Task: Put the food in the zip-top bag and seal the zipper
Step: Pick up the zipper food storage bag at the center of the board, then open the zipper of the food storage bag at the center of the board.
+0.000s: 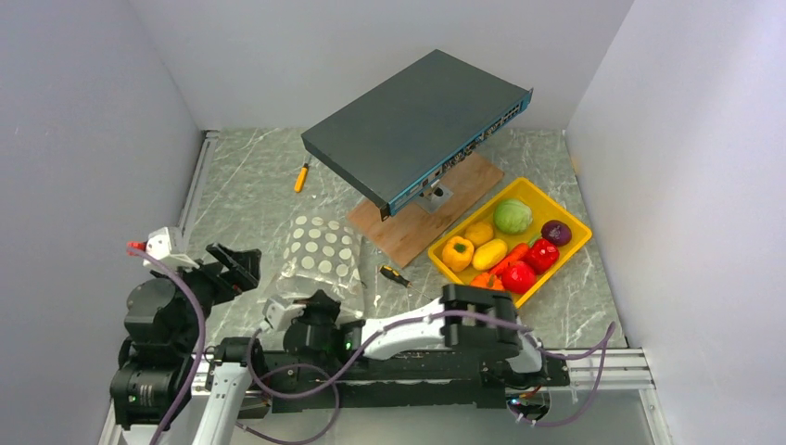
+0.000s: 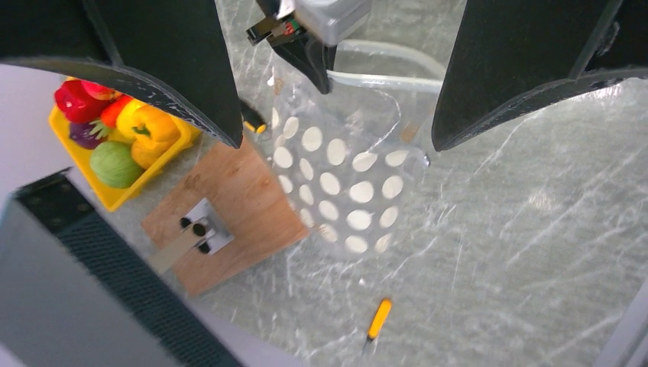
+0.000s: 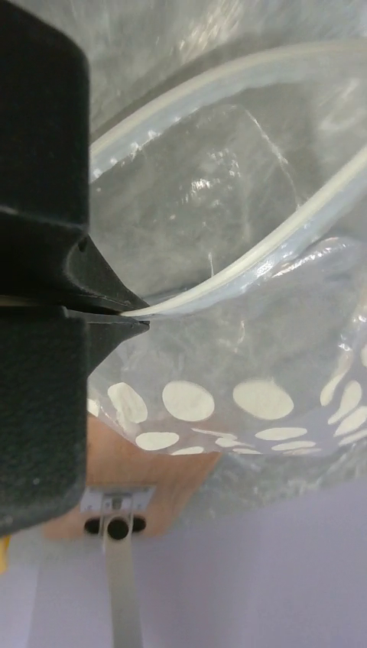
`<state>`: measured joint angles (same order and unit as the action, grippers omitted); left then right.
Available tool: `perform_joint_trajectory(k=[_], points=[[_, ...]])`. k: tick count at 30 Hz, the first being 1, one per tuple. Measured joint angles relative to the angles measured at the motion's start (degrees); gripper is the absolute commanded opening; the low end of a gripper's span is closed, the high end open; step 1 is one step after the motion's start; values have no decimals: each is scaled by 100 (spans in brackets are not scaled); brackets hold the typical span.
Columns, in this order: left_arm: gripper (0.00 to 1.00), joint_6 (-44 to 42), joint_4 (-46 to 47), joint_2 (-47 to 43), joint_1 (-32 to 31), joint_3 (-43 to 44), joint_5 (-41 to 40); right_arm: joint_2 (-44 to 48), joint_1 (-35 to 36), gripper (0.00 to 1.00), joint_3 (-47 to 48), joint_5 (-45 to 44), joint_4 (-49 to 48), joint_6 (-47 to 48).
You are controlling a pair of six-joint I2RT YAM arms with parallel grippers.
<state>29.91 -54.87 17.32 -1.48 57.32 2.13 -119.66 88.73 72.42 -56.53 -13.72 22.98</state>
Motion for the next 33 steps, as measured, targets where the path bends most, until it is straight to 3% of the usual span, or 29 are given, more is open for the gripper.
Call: perform_joint_trajectory(k=[5, 8, 12, 17, 23, 28, 33], points=[[100, 0, -138, 44, 0, 839, 24, 1104, -518, 0, 485, 1952, 1639, -2162], [100, -2, -160, 46, 0, 1335, 68, 1869, -1239, 0, 514, 3456, 1884, -3475], [100, -9, -221, 55, 0, 1587, 142, 2304, -2011, 0, 470, 4787, 1818, -5049], [100, -85, -435, 256, 0, 1598, 326, 2319, -2120, 0, 98, 5429, 1639, -6590], [100, -380, -754, 933, 0, 1217, 647, 2326, -2277, 0, -977, 5963, 811, -7997], [100, -483, -896, 1084, 0, 1054, 680, 2326, -2417, 0, -734, 5984, 767, -8190], [100, -466, -828, 667, 0, 1276, 553, 2389, -2435, 0, -234, 6037, 474, -8262]])
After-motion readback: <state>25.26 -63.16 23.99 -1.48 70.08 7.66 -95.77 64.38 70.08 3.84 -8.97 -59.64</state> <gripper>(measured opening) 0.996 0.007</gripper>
